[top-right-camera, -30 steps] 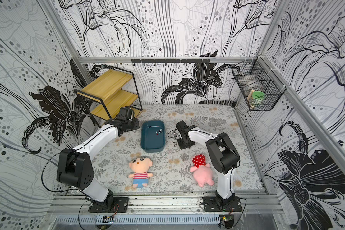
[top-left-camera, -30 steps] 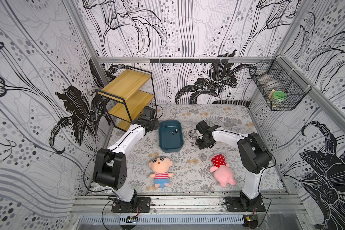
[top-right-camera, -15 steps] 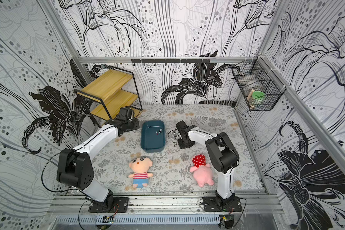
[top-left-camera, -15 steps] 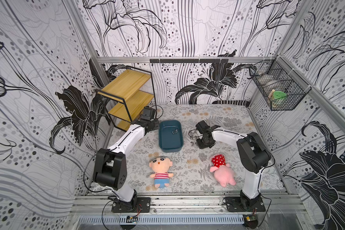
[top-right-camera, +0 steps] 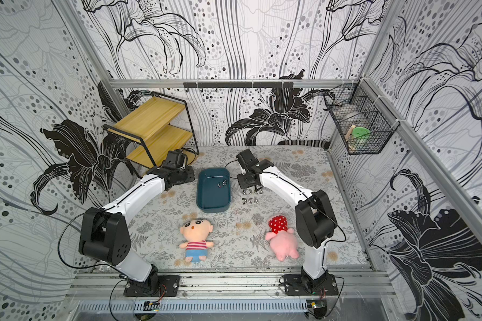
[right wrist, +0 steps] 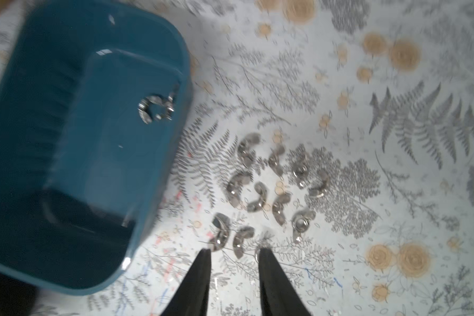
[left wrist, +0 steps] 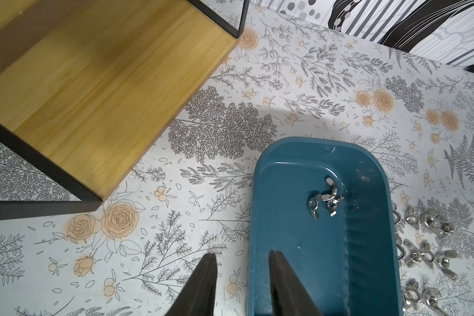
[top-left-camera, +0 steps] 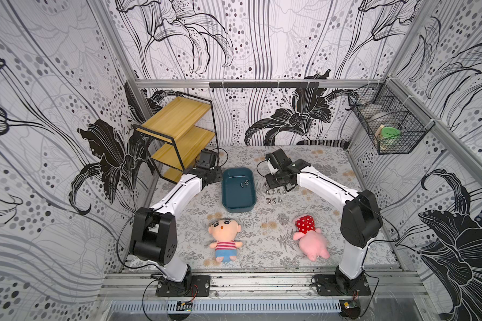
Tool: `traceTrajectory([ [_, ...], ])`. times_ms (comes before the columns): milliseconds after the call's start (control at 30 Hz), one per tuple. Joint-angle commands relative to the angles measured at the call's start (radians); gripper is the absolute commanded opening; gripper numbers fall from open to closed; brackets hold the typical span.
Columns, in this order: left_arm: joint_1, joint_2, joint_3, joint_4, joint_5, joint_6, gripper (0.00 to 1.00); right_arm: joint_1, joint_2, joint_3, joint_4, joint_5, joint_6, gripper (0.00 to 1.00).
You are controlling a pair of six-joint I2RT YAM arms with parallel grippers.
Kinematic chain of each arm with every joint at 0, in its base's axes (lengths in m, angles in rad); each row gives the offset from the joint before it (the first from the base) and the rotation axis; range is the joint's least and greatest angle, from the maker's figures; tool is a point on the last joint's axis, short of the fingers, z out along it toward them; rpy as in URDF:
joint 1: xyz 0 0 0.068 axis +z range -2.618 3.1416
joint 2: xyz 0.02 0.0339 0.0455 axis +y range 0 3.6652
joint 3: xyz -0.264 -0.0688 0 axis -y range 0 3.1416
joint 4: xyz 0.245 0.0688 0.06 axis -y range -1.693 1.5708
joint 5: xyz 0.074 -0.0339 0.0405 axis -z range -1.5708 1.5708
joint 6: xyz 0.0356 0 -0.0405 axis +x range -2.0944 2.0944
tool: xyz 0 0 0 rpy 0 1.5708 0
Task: Take out the wing nut from the storage box
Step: Pick up the wing nut from the storage box.
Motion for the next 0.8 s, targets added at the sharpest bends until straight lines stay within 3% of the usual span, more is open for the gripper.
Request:
traceTrajectory([
  [0,-0.004,-0.024,-0.026,0.005,-0.018,-0.003,0.39,0.040,0.089,0.129,-0.033,-0.021,-0.022,0.35],
  [267,0.020,-0.041,-0.061,0.010,-0.011,-0.019,0.40,0.111,0.319,0.396,-0.057,-0.080,0.000,0.35],
  [767,0.054,-0.090,-0.133,0.035,0.005,-0.039,0.40,0.139,0.440,0.385,0.103,-0.058,0.312,0.36],
])
